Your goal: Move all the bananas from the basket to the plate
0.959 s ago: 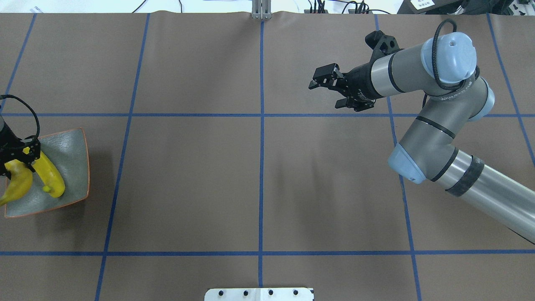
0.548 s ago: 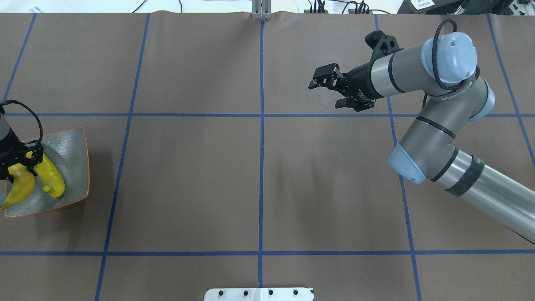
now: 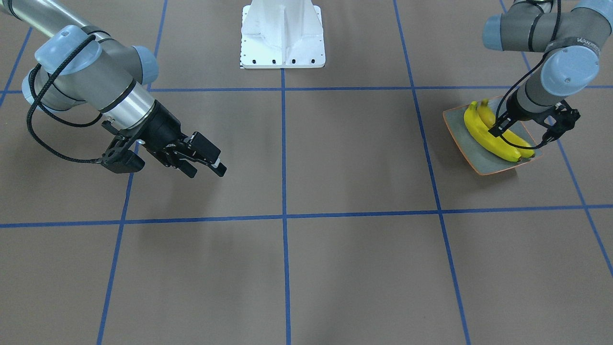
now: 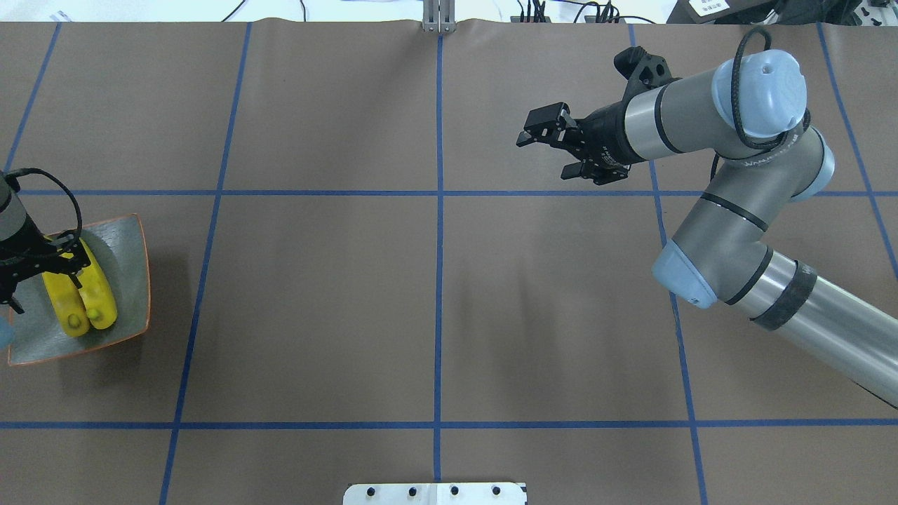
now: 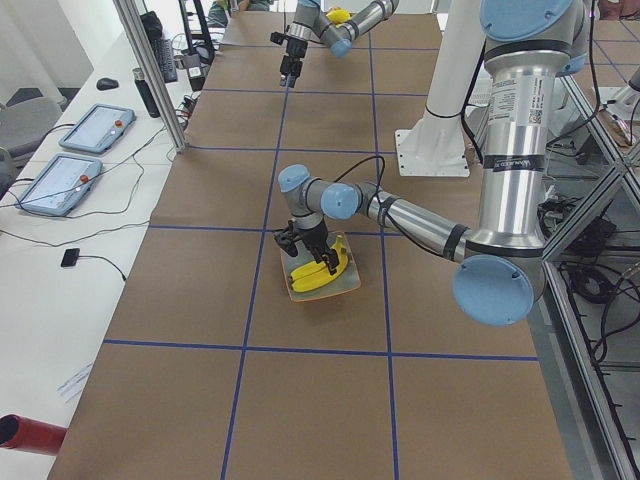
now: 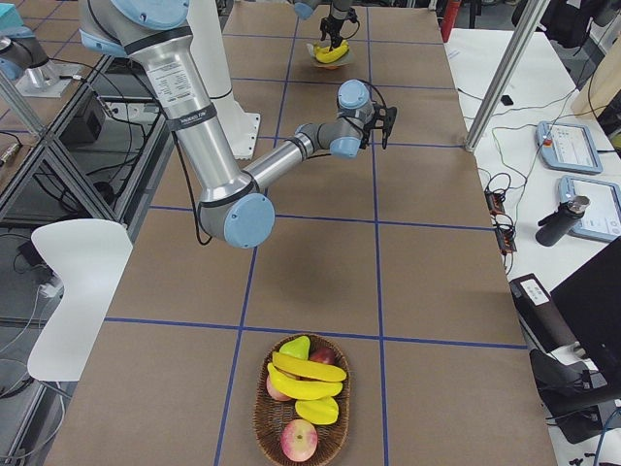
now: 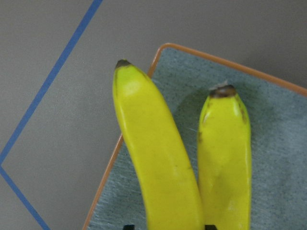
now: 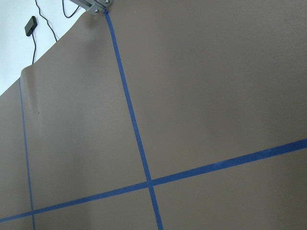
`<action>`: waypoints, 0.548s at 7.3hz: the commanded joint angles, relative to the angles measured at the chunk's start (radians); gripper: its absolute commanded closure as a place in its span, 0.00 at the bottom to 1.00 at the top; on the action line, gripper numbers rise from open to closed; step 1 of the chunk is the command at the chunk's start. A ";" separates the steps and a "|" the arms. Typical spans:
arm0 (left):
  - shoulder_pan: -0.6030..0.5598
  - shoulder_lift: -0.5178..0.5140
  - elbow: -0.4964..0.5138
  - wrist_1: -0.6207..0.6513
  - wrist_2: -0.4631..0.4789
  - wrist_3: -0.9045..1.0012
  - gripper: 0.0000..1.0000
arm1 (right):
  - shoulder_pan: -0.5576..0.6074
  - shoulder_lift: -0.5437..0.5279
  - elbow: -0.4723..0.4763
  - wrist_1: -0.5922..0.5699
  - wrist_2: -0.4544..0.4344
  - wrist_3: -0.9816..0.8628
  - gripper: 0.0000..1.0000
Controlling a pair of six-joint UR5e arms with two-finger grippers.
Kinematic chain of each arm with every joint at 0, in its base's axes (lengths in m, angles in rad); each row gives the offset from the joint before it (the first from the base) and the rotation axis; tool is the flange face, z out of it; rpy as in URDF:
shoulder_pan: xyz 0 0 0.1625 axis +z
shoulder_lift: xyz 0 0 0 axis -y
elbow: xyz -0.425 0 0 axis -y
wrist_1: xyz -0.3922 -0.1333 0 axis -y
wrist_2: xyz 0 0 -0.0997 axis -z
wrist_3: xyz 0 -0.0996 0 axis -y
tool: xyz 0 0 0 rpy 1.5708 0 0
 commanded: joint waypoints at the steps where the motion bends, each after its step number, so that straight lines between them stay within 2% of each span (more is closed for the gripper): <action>1: -0.001 -0.013 -0.052 0.001 -0.004 0.003 0.00 | 0.000 -0.007 0.001 0.000 0.000 0.000 0.00; 3: -0.001 -0.051 -0.104 0.002 -0.010 0.001 0.00 | 0.011 -0.009 0.001 0.000 0.000 0.000 0.00; 4: -0.005 -0.106 -0.106 0.004 -0.048 -0.006 0.00 | 0.032 -0.026 0.006 0.000 0.002 -0.001 0.00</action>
